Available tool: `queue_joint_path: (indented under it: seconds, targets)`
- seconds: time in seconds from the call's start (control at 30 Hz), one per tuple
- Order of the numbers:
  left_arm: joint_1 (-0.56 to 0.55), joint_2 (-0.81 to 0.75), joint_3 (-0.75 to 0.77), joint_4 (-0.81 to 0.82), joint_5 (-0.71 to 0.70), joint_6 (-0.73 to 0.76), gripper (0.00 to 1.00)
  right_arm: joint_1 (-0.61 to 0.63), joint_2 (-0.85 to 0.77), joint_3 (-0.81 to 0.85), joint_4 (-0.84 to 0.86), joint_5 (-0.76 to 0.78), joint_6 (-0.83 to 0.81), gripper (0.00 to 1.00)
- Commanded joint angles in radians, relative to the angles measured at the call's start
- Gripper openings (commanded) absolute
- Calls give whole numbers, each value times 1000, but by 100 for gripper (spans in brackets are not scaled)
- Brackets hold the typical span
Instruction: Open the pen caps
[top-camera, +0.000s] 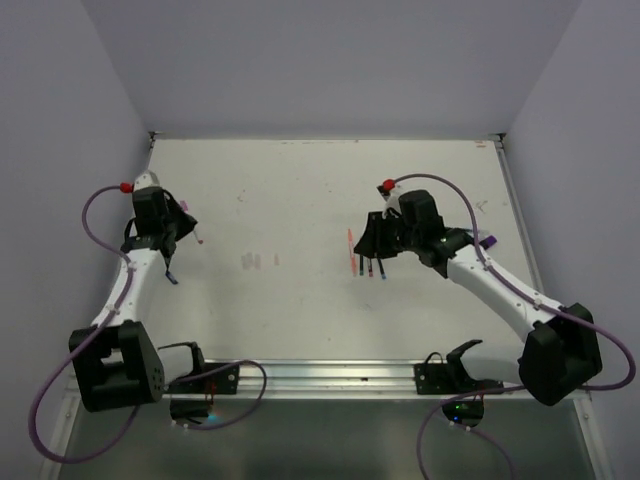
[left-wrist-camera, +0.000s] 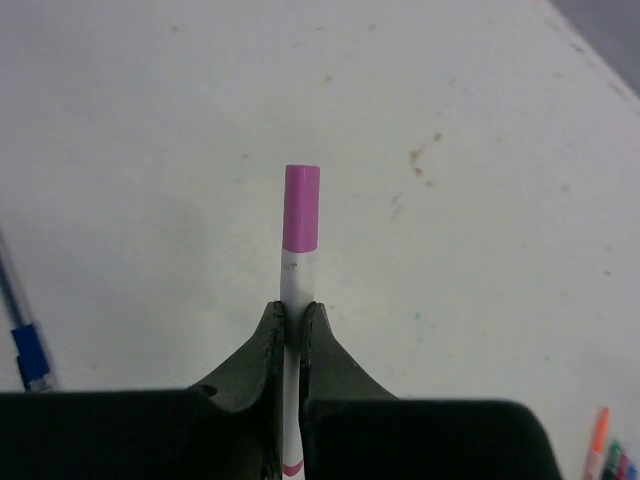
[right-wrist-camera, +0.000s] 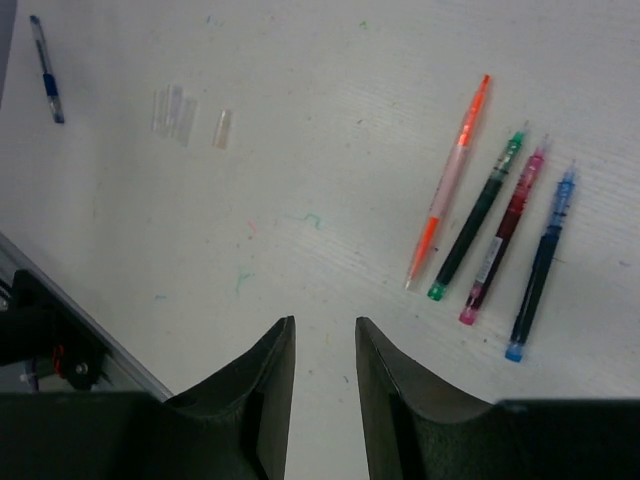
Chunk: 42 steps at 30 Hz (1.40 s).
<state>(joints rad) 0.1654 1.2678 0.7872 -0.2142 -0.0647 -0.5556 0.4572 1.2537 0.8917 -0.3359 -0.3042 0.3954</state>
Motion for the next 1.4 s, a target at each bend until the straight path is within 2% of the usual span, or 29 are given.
queue_joint_path:
  seconds: [0.0, 0.1, 0.2, 0.3, 0.43, 0.53, 0.83, 1.37]
  targets:
    - [-23, -106, -17, 18, 253, 5, 0, 79, -5, 9, 104, -22, 60, 35]
    - [-50, -183, -100, 130, 444, -36, 0, 164, 42, 38, 162, -48, 111, 35]
    - [-102, -222, -184, 275, 576, -98, 0, 228, 81, 50, 248, -78, 166, 36]
    - [-155, -226, -250, 380, 649, -170, 0, 299, 105, 49, 330, -105, 210, 36]
    - [-242, -275, -368, 565, 663, -337, 0, 362, 137, 9, 500, -95, 252, 38]
    - [-267, -326, -445, 628, 631, -460, 0, 402, 156, -17, 566, -61, 273, 38]
    - [-303, -455, -517, 638, 588, -557, 0, 478, 280, -19, 777, -15, 344, 39]
    - [-303, -473, -537, 619, 611, -552, 0, 508, 420, 59, 887, -19, 411, 39]
